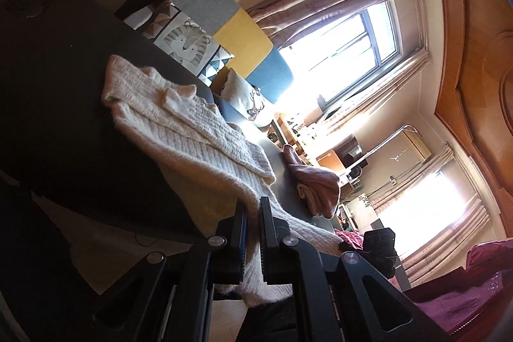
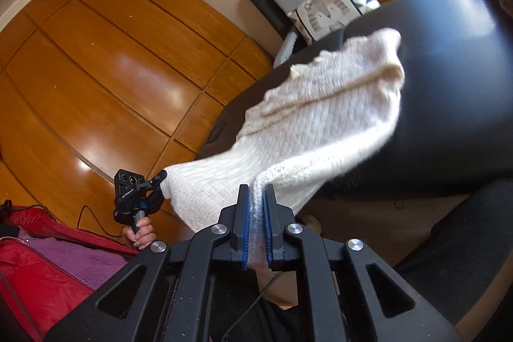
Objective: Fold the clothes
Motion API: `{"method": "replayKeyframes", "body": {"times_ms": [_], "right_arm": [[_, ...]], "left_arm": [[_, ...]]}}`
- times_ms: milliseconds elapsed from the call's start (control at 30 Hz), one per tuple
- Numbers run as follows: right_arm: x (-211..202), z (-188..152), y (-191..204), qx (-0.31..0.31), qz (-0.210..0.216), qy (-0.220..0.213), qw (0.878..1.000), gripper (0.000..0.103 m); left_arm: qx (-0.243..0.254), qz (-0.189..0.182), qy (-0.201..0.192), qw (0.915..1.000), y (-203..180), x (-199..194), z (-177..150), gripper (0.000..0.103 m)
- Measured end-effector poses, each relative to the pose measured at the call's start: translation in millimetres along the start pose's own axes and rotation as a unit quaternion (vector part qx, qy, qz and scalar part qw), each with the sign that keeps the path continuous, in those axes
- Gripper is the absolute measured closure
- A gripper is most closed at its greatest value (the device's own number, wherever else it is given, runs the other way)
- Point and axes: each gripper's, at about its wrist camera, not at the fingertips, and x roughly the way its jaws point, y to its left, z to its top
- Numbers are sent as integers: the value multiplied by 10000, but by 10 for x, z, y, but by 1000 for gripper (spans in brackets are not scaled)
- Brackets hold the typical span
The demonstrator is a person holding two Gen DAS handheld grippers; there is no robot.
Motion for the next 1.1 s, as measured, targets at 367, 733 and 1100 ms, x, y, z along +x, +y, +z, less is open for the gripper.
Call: {"method": "replayKeyframes", "body": {"times_ms": [367, 733, 1100], "right_arm": [[186, 774, -419, 542, 147, -595, 9966, 96], [683, 1894, -819, 886, 62, -915, 9918, 96], [1451, 2326, -1549, 1840, -271, -721, 9799, 96]], "left_arm": [[-324, -182, -20, 9993, 48, 260, 509, 98], [-1287, -233, -471, 9903, 597, 660, 1487, 98], [-1739, 363, -289, 9837, 1256, 1409, 1950, 98]]}}
